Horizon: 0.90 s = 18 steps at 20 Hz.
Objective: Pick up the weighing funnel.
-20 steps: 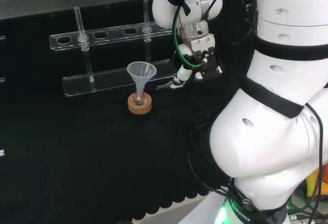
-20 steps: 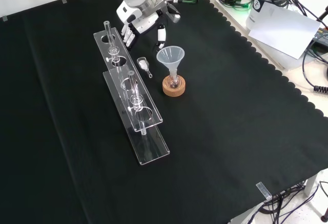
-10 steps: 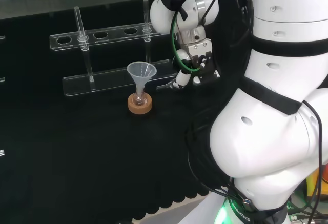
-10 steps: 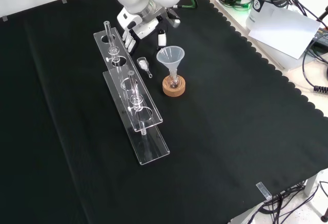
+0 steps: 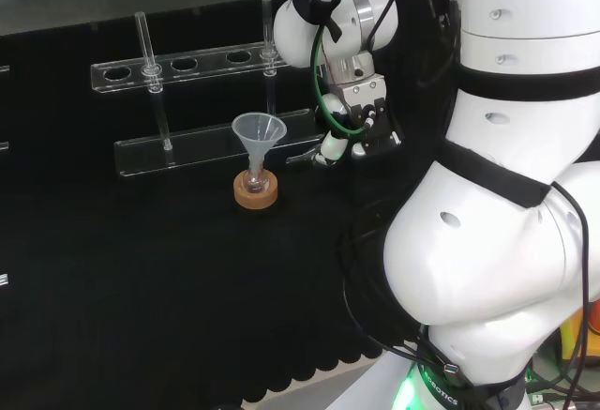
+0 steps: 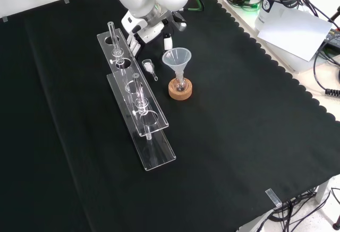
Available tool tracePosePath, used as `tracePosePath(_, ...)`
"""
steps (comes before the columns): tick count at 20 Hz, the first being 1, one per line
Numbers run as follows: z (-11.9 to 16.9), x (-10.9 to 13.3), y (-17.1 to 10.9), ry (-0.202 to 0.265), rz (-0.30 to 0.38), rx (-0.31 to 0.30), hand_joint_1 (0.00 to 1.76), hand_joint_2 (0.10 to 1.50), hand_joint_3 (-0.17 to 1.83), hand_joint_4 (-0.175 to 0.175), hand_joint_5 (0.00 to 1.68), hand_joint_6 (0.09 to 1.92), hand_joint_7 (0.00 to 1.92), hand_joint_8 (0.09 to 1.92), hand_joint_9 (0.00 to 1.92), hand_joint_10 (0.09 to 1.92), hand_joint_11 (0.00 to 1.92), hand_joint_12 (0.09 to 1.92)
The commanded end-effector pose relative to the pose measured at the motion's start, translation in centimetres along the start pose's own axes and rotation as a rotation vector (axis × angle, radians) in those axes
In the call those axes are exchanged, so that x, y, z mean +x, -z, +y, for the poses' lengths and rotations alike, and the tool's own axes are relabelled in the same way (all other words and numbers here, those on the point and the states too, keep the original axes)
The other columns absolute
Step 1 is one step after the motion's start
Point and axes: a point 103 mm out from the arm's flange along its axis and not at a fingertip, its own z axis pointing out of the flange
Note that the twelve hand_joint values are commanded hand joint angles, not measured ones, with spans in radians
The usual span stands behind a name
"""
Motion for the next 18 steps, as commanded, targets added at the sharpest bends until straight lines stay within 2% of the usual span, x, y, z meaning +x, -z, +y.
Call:
tracePosePath(1, 0.3, -0.1, -0.4, 0.004, -0.008, 0.001, 0.92, 0.56, 0.62, -0.024, 0.52, 0.6, 0.46, 0.69, 0.73, 0.53, 0.57, 1.29)
tracePosePath(18, 1.3, 0.0, -1.3, 0.015, -0.015, 0.018, 0.94, 0.55, 0.63, -0.022, 0.5, 0.68, 0.45, 0.7, 0.73, 0.54, 0.57, 1.29)
